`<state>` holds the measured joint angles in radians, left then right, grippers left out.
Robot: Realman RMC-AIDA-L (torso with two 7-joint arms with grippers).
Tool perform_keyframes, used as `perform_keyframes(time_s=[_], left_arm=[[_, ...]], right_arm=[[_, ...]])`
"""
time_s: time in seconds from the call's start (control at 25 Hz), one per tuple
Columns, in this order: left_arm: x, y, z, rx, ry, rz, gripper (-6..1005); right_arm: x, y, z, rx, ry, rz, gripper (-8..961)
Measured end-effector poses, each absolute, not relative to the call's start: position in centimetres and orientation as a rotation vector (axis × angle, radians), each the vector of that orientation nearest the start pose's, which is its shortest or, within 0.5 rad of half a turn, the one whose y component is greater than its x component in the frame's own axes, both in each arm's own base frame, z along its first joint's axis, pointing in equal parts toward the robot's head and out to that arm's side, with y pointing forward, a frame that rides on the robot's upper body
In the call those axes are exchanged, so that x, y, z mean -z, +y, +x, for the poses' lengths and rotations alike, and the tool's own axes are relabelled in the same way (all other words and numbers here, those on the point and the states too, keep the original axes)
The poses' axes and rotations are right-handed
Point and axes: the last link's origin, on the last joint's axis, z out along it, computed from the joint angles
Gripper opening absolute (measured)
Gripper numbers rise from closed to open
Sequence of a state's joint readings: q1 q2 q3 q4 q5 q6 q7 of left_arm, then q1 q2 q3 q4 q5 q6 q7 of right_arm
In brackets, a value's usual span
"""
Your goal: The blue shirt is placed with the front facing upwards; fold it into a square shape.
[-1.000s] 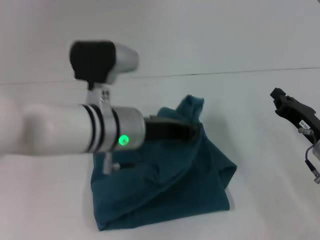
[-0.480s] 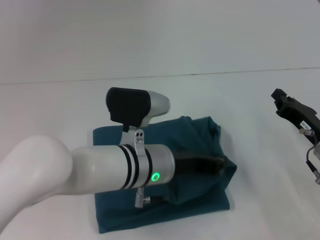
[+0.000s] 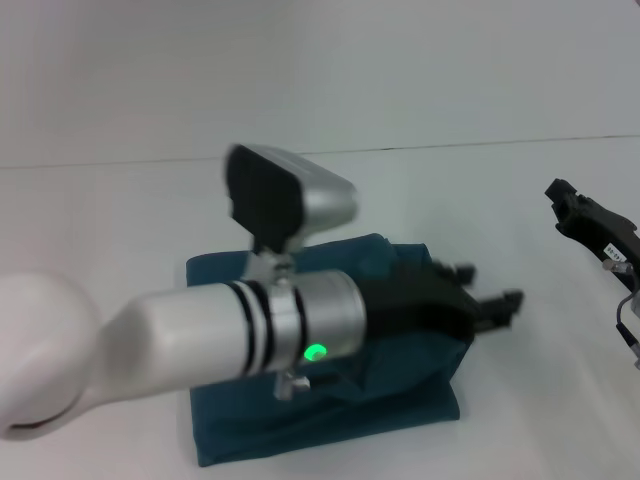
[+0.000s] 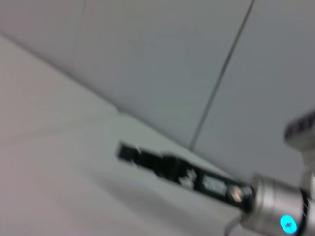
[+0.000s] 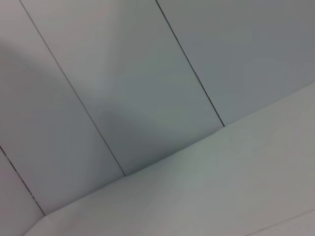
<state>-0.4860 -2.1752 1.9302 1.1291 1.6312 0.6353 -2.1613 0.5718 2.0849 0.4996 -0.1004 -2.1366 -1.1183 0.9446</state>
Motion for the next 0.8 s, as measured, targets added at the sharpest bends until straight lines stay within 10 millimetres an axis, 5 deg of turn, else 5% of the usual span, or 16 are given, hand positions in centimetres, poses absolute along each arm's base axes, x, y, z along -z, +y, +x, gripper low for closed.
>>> perform_keyframes(time_s=[0.32,0.6,0.8], left_arm=[[10.5,35.9,-12.2,0.671,-0.625,-2.481,618],[12.2,36.4,-15.7,0.419,-0.452,-2.424,871],[13.8,35.1,-15.9,0.357,-0.384,-2.470,965]], right_arm=[[0.9,35.1,33.7,-0.974,1.071,-1.638,46],[0.9,35.2,33.6,-0.975,1.070,-1.641,46],[0.9,35.1,33.7,-0.978,1.072,-1.637,46]])
